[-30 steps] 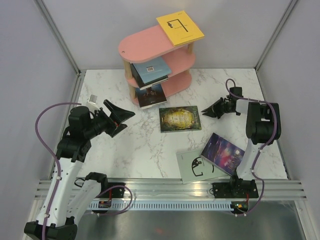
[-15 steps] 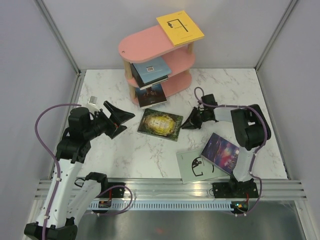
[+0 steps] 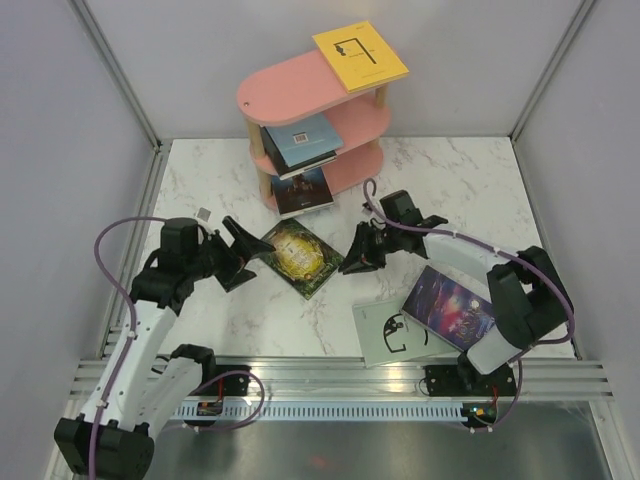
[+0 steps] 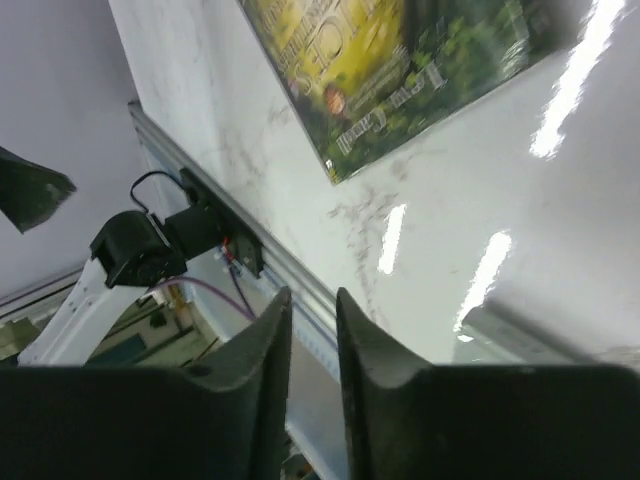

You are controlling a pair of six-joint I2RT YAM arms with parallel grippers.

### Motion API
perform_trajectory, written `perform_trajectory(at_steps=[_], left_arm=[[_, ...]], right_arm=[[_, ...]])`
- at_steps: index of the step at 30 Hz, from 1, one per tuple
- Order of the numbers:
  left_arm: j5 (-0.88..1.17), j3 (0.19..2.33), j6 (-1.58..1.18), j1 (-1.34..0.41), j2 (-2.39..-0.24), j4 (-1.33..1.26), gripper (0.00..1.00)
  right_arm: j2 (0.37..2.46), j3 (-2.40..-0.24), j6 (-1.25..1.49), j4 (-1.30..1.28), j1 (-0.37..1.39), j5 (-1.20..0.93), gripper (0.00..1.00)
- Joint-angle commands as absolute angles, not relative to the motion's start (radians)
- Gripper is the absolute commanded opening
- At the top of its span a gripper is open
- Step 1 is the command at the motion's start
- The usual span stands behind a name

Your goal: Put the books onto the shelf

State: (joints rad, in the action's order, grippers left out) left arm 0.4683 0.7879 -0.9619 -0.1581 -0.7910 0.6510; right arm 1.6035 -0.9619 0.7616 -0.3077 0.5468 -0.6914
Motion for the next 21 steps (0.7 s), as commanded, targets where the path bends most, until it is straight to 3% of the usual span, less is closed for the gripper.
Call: perform_trajectory(at_steps=[1,2,5,12,21], left_arm=[[0.445,0.739,-0.890,-0.152,-0.848,0.673,1.00],[0.442,0.732,-0.871,-0.152,-0.857,0.672,1.00],[0.419,0.700,-0.853,-0.152,-0.897,0.647,1.00],[0.456,0.586,-0.862,-0.152,-0.979,0.520,1.00],[0.430,0.480,-0.867,-0.150,-1.209,0.307,1.00]], right_arm=[[1.614,-1.005,0.709,-0.322,0.457,-0.660,0.32],[1.649,-1.040,0.700,-0.322,0.442,-0.655,0.63],[1.762,-1.135,0.681,-0.313,0.404,-0.643,0.84],[2.035,-1.304,0.735,-0.201,0.385,-0.635,0.85],[2.152,-1.169,0.864,0.084,0.422,-0.615,0.81]])
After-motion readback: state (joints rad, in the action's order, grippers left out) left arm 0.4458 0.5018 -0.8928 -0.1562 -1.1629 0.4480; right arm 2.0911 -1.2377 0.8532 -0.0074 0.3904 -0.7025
